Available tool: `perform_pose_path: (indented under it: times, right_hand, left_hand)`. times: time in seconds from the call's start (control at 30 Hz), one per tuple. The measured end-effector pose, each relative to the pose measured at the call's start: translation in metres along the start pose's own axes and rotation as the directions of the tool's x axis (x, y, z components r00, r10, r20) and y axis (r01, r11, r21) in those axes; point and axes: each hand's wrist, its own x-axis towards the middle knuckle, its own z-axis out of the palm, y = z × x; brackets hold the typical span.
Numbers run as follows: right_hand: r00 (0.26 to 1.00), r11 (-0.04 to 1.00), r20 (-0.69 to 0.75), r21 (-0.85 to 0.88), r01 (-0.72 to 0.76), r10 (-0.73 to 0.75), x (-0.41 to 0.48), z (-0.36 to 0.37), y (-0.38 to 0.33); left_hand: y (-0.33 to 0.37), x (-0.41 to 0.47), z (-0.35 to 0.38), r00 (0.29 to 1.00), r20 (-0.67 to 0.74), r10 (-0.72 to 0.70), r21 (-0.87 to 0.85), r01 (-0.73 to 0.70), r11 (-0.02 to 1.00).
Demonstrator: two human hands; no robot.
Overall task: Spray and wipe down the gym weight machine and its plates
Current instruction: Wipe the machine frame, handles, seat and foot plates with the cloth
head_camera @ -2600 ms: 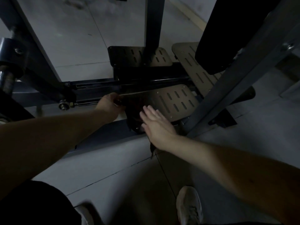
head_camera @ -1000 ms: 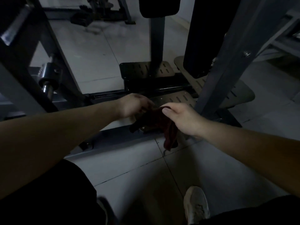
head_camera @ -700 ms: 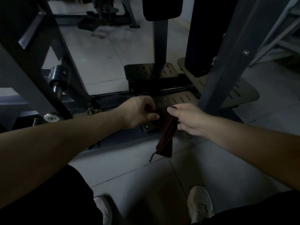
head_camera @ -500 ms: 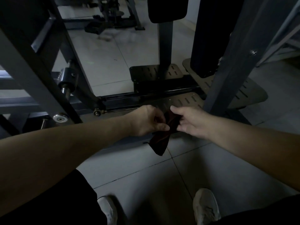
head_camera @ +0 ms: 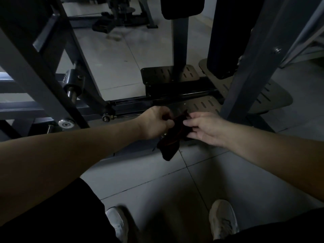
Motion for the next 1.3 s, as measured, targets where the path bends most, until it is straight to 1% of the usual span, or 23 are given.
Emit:
perform_pose_path:
  times: [0.17,0.3,0.37,0.43,0.5,0.57,0.67,0.8,0.9,1.0,1.13,1.2,1.3]
  right_hand:
    - [0.999,0.994,-0.042,-0.11,0.005,-0.01,0.002,-0.007,0.002]
    - [0.996,0.956,-0.087,-0.293,-0.003,-0.024,0.013,-0.016,0.012]
    - [0.997,0.916,-0.073,-0.4,-0.024,-0.006,0.014,-0.019,0.018]
    - [0.999,0.862,-0.031,-0.506,-0.029,0.015,0.012,-0.019,0.022]
    - [0.999,0.821,0.01,-0.571,-0.024,0.036,0.01,-0.018,0.023]
    - [0.998,0.827,0.024,-0.561,-0.032,0.055,0.008,-0.015,0.023]
    - [0.993,0.865,0.064,-0.499,-0.057,0.103,0.005,-0.007,0.021]
    - [0.976,0.921,0.104,-0.363,-0.14,0.189,0.008,-0.003,0.024]
    - [0.966,0.954,0.171,-0.265,-0.144,0.193,0.009,-0.002,0.028]
    - [0.97,0.965,0.18,-0.23,-0.122,0.165,0.01,-0.003,0.03]
    - [0.978,0.964,0.155,-0.25,-0.096,0.138,0.011,-0.007,0.029]
    - [0.977,0.966,0.164,-0.24,-0.093,0.135,0.009,-0.008,0.027]
    - [0.975,0.982,0.179,-0.158,-0.104,0.132,0.01,-0.011,0.026]
  left_hand:
    - [0.001,0.005,-0.003,0.985,-0.169,-0.023,-0.012,0.021,1.0]
    - [0.001,0.008,-0.01,0.947,-0.318,-0.051,-0.068,0.031,0.997]
    - [0.003,0.008,-0.015,0.921,-0.385,-0.064,-0.124,0.017,0.992]
    - [0.004,0.007,-0.019,0.917,-0.394,-0.061,-0.18,-0.012,0.984]
    - [0.004,0.006,-0.02,0.937,-0.347,-0.034,-0.216,-0.045,0.975]
    - [0.006,0.005,-0.02,0.956,-0.293,0.011,-0.255,-0.089,0.963]
    - [0.01,0.004,-0.018,0.963,-0.259,0.071,-0.281,-0.145,0.949]
    - [0.016,0.002,-0.013,0.953,-0.263,0.151,-0.211,-0.21,0.955]
    - [0.018,0.0,-0.013,0.953,-0.246,0.176,-0.179,-0.223,0.958]
    - [0.018,-0.001,-0.014,0.954,-0.241,0.176,-0.164,-0.219,0.962]
    - [0.018,0.0,-0.015,0.957,-0.267,0.118,-0.164,-0.166,0.972]
    - [0.014,0.002,-0.016,0.956,-0.286,0.059,-0.128,-0.1,0.987]
    - [0.005,0.006,-0.02,0.954,-0.298,-0.042,-0.041,0.031,0.999]
